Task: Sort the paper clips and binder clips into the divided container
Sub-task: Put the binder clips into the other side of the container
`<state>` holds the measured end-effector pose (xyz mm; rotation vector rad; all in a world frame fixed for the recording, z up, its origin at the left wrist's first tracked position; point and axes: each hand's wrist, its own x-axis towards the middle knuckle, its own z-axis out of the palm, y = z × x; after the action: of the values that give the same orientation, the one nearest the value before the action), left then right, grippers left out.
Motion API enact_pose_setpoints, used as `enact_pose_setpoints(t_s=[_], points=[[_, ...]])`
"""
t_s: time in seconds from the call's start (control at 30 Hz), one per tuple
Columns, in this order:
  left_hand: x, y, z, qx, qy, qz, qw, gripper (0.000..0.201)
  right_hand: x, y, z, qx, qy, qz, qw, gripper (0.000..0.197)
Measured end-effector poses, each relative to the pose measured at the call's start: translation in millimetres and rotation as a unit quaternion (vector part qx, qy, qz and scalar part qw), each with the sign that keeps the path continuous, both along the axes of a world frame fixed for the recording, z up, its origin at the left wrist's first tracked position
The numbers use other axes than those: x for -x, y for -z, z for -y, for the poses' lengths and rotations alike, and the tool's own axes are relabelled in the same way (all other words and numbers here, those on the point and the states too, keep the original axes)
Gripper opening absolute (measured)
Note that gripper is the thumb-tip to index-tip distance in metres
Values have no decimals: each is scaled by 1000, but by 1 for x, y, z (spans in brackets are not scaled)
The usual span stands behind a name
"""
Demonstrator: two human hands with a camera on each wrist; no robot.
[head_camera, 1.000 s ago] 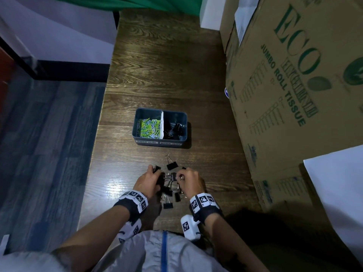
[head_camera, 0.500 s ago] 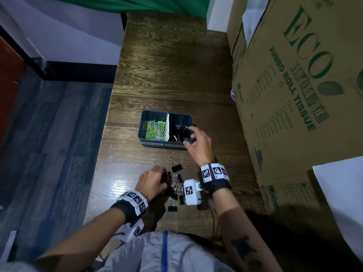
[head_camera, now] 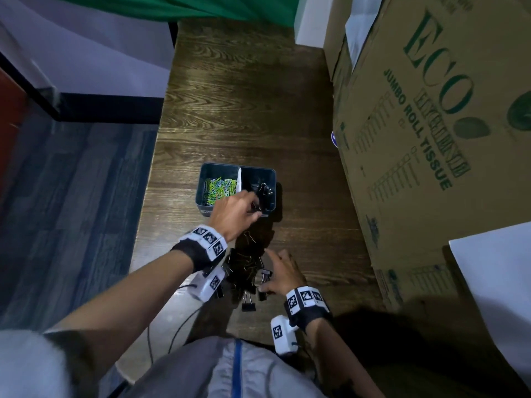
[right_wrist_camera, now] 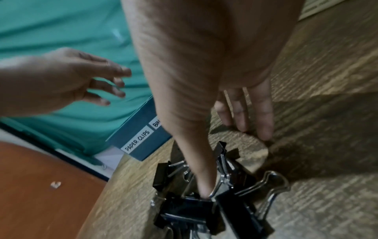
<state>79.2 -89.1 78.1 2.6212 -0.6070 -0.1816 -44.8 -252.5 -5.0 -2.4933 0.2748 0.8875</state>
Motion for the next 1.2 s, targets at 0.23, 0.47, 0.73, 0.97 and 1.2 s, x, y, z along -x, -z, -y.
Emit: enact_pose_setpoints(t_s=[0.23,0.47,0.73,0.97,1.2], points=[[80,77,-56,-170,104,-166,966,113,10,12,-1,74,-191,-13,979,144],[103,96,-53,-284,125,-125,942,142,-1,12,-9,84,-212,43,973,151],[96,95,-34,-204,93,-206,952,101,-25,2,-25,50,-218,36,974,117],[98,94,-35,-156,19,-181,971,52,-15,5,-23,35,-122,119,985,69],[91,75,-34,-117,-7,-123,985,30,-10,4,-17,18,-40,143,989,42]])
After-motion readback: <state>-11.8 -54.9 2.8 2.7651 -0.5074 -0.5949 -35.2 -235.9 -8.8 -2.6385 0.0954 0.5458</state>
